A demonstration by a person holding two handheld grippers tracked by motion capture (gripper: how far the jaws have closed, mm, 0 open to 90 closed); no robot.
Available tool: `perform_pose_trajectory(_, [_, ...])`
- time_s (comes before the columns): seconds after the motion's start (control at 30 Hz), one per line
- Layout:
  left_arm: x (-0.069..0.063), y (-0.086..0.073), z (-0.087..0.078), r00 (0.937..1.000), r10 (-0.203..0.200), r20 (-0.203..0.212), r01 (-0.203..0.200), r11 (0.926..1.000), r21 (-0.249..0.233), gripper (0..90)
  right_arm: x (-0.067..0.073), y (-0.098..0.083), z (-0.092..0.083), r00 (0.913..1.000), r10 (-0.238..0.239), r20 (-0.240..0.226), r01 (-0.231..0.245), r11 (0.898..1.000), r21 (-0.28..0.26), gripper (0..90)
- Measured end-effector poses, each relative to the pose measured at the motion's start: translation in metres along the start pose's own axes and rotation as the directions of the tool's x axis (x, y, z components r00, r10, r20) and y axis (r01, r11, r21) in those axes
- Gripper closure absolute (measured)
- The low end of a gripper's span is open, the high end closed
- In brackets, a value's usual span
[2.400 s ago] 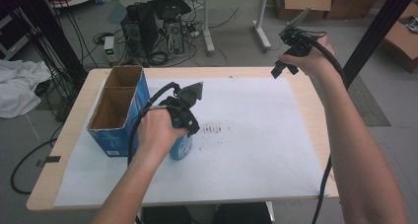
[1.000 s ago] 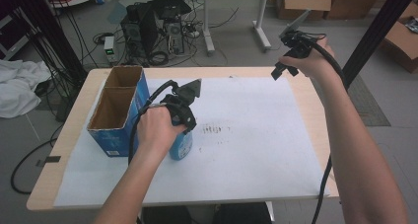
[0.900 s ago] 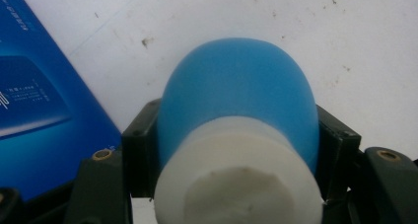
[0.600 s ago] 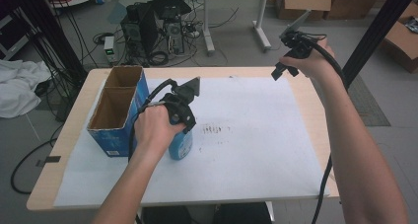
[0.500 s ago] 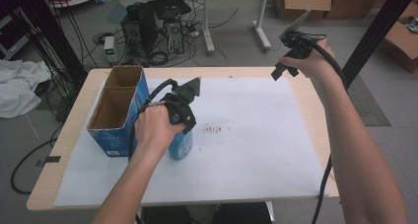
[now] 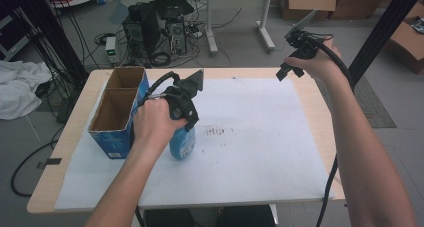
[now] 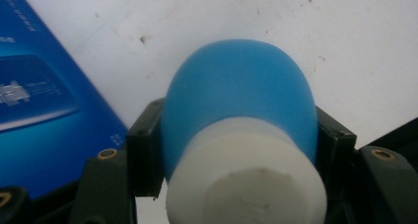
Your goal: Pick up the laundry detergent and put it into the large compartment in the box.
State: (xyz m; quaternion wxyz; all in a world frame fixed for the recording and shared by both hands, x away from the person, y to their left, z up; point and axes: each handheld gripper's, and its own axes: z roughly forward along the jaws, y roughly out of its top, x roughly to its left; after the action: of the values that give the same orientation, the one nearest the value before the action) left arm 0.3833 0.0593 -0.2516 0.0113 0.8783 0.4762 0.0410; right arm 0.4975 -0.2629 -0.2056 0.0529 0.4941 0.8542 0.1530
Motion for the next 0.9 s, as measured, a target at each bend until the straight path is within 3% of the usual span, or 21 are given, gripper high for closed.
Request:
perform_pose_trajectory(0.03, [0.0, 0.0, 0.0, 1.0, 0.0, 0.0, 0.0, 1.0, 0.0, 38.1, 0.0, 0.0, 0.0, 1.0, 0.0, 0.0, 0.0, 1.0, 0.0, 28.3])
perform_pose_trajectory(0.2, [0.009, -0.002, -0.036, 0.9993, -0.021, -0.031, 0.021, 0.9998, -0.002, 38.2, 0.0, 0.0, -0.002, 1.0, 0.001, -0.001, -0.001, 1.0, -0.006, 28.3])
perform_pose_trajectory(0.47, [0.033, -0.008, -0.089, 0.9934, -0.108, -0.039, 0.106, 0.9935, -0.043, 38.2, 0.001, 0.001, -0.002, 1.0, -0.002, -0.004, 0.002, 1.0, -0.007, 28.3])
perform_pose_trajectory(0.5, [0.033, -0.008, -0.089, 0.9934, -0.108, -0.039, 0.106, 0.9935, -0.043, 38.2, 0.001, 0.001, -0.002, 1.0, -0.004, -0.003, 0.004, 1.0, -0.006, 28.3])
perform_pose_trajectory(0.53, [0.042, -0.01, -0.101, 0.9898, -0.137, -0.04, 0.134, 0.9895, -0.053, 38.2, 0.0, 0.001, -0.002, 1.0, -0.002, -0.003, 0.002, 1.0, -0.007, 28.3])
perform_pose_trajectory(0.73, [0.07, -0.022, -0.132, 0.9697, -0.24, -0.047, 0.236, 0.9686, -0.079, 38.2, -0.001, 0.001, -0.002, 1.0, 0.005, -0.005, -0.005, 1.0, -0.007, 28.3])
perform_pose_trajectory(0.87, [0.093, -0.034, -0.149, 0.9463, -0.319, -0.052, 0.313, 0.9448, -0.097, 38.2, -0.002, 0.001, -0.003, 1.0, 0.007, -0.004, -0.007, 1.0, -0.003, 28.3])
perform_pose_trajectory(0.9, [0.093, -0.034, -0.149, 0.9463, -0.319, -0.052, 0.313, 0.9448, -0.097, 38.2, -0.002, 0.001, -0.003, 1.0, 0.007, -0.004, -0.007, 1.0, -0.003, 28.3])
